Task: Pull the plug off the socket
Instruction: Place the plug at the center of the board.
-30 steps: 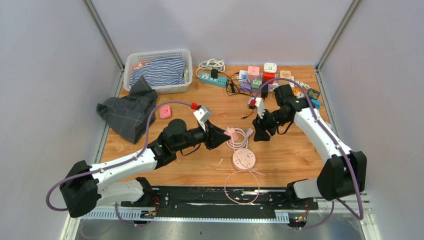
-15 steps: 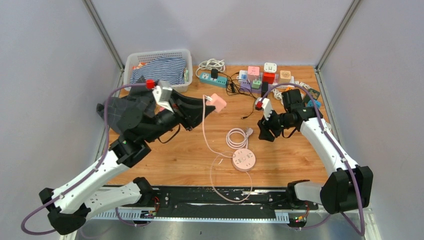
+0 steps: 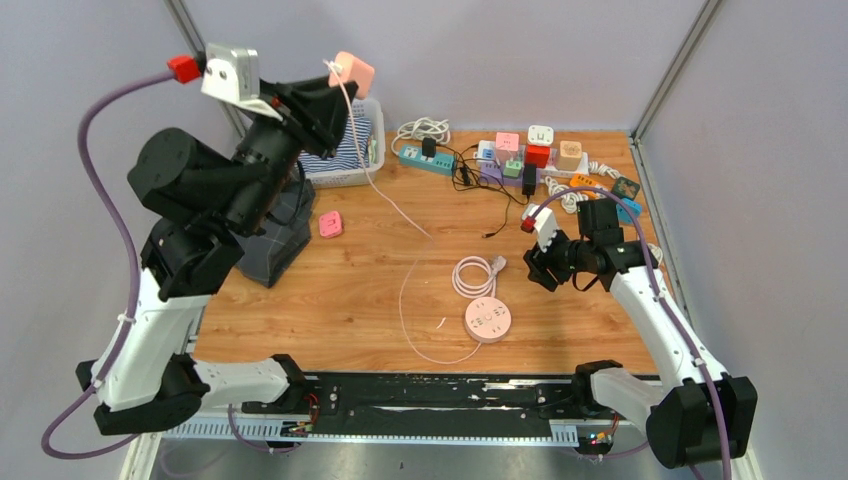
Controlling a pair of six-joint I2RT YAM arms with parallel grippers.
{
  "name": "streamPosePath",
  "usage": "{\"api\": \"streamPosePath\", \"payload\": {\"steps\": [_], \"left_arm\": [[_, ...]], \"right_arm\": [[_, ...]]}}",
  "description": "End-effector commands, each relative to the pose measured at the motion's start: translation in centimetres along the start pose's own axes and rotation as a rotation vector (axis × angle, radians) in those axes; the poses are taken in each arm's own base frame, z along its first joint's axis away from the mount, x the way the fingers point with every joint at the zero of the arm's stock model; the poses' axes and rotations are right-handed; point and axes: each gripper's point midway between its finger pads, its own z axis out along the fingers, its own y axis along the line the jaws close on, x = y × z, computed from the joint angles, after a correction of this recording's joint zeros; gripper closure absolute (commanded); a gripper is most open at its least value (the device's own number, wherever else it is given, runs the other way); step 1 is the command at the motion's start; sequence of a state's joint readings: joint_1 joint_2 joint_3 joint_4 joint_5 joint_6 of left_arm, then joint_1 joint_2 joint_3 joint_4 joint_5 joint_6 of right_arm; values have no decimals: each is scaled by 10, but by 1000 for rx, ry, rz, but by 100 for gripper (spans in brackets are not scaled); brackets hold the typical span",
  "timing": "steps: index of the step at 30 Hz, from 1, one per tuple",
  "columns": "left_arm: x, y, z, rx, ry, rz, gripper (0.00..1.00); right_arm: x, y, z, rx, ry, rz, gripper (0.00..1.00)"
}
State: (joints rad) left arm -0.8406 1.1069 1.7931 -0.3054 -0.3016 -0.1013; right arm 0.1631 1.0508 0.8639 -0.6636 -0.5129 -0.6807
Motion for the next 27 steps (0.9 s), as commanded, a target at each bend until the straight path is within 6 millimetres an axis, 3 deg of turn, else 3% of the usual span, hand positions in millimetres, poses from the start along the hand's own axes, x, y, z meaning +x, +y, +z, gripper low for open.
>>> {"api": "streamPosePath", "payload": {"steps": [1, 6, 11, 14, 16, 21, 22, 27], "left_arm": [[-35, 25, 5, -136, -15, 119, 100], [-88, 45, 7, -268, -118, 176, 100], [-151, 66, -4, -417, -299, 207, 100], [-168, 77, -16, -481, -349, 214, 100], [-156, 79, -11, -497, -312, 259, 100], [-74, 98, 8, -575, -120, 385, 100], [-41, 108, 15, -585, -78, 386, 100], [52, 174, 27, -619, 44, 247, 100]], "right_arm": [[5, -4, -3, 32, -8, 4, 42], [5, -3, -2, 25, -10, 4, 42], [6, -2, -1, 17, -10, 5, 42], [4, 1, 0, -2, -18, 5, 38], [2, 8, 0, -36, -34, 0, 33], [-2, 16, -1, -78, -59, -15, 30], [-2, 16, -1, -80, -58, -14, 30], [-2, 18, -1, -85, -63, -18, 30]]}}
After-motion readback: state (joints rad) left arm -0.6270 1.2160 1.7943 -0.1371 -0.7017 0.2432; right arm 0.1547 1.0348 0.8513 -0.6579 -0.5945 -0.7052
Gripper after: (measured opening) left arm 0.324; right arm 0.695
